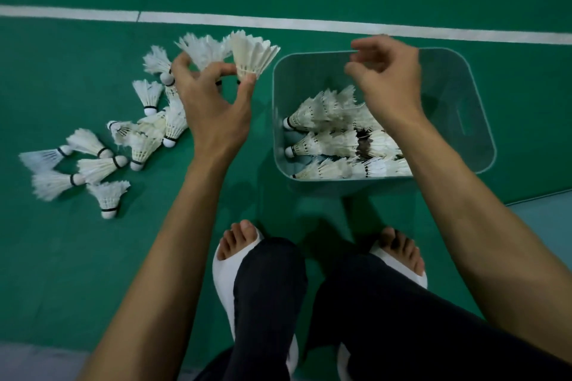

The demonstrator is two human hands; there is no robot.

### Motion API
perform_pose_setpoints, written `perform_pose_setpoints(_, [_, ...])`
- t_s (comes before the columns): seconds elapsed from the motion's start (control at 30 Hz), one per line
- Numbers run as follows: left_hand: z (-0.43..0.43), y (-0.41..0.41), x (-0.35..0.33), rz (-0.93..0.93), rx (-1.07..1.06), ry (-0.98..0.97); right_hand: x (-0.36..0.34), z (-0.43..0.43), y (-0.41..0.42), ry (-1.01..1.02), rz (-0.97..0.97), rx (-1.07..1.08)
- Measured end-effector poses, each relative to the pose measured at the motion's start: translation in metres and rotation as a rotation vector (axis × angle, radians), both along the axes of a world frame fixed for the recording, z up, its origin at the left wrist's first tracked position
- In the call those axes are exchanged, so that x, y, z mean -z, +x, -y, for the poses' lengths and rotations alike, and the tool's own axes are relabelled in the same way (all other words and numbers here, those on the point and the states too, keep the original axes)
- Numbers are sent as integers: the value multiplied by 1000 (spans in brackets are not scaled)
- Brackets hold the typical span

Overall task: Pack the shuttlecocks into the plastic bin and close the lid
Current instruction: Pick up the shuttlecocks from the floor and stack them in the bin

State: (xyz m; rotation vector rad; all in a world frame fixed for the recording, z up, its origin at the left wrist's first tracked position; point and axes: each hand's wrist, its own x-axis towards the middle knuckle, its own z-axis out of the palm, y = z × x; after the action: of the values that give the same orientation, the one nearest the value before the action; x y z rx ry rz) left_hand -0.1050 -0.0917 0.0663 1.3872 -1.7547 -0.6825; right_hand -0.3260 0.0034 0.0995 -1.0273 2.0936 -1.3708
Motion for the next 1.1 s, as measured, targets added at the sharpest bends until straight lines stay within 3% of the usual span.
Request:
perform_pose_setpoints(0.1, [-20, -22, -22, 67, 119, -92, -21, -6, 11, -77, -114, -225])
perform_pose_setpoints(0.2, [-36, -51, -26, 135, 285, -131, -26, -11, 5, -24, -393, -238])
perform_pose_setpoints(0.27, [-40, -69, -19, 150, 340, -96, -24, -16, -10, 68, -465, -208])
perform_pose_setpoints(0.53, [-37, -103, 13, 228, 459, 129, 30, -27, -76, 466, -110, 289])
perform_pose_setpoints(0.67, [-39, -108, 17, 340, 430, 222, 60, 4, -70, 510, 11, 317])
perform_pose_setpoints(0.77, [-37, -108, 22, 356, 398, 272, 73, 25, -56, 571, 112, 216])
perform_pose_setpoints(0.93, [-36, -108, 24, 321, 389, 343, 79, 23, -59, 559, 237, 120])
perform_pose_setpoints(1.0, [-36, -110, 23, 309, 404, 329, 66, 10, -63, 503, 172, 190])
perform_pose_setpoints(1.1, [-40, -117, 21, 275, 442, 319, 37, -19, -55, 251, 27, 234])
